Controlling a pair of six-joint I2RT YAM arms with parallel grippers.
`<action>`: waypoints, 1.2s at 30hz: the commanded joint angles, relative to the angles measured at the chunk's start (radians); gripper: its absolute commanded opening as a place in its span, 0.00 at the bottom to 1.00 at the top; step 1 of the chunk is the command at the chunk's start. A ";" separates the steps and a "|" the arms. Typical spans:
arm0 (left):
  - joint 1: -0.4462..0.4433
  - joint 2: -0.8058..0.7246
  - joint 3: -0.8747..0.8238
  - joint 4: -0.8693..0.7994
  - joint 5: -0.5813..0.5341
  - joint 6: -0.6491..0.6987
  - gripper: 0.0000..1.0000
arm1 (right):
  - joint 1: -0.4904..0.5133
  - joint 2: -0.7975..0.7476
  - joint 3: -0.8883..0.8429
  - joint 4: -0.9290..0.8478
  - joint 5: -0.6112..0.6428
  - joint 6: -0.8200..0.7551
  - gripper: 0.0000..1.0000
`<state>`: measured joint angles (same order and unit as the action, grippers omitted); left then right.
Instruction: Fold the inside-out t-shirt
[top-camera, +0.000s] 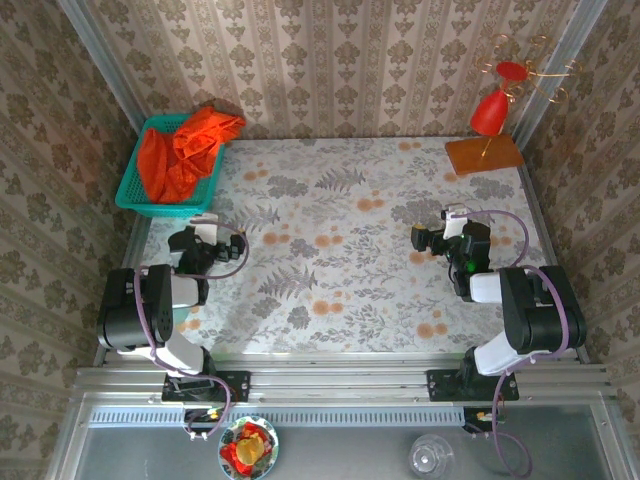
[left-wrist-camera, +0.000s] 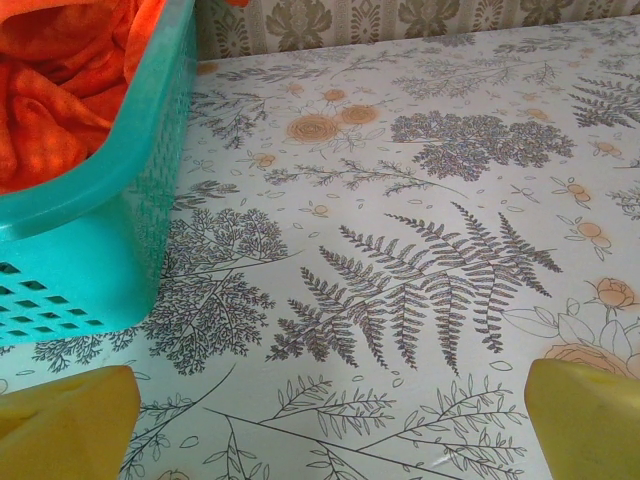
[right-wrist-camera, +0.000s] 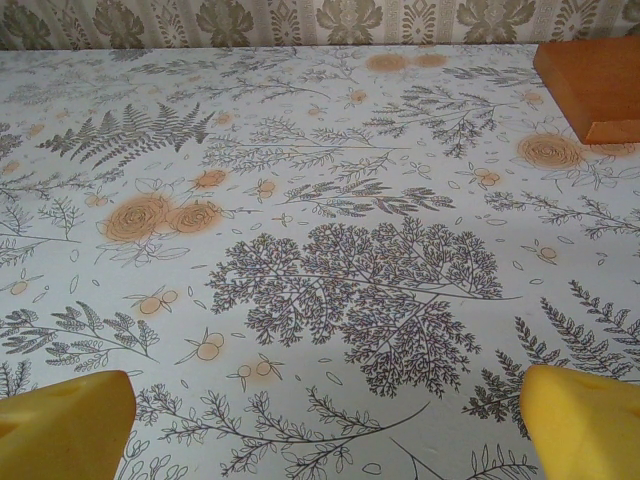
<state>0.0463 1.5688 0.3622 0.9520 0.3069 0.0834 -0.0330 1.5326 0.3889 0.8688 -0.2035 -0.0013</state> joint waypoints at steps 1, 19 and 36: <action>0.012 -0.004 0.004 0.027 -0.002 -0.001 1.00 | 0.001 -0.006 -0.005 0.027 -0.019 -0.014 1.00; 0.021 -0.016 -0.003 0.041 -0.020 -0.021 1.00 | 0.002 -0.043 0.025 -0.056 0.024 -0.001 1.00; 0.010 -0.146 0.445 -0.666 -0.176 -0.150 1.00 | 0.007 -0.262 0.206 -0.532 0.029 0.061 1.00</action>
<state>0.0650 1.3983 0.7246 0.4335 0.1226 -0.0334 -0.0319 1.2980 0.5774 0.4145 -0.1684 0.0334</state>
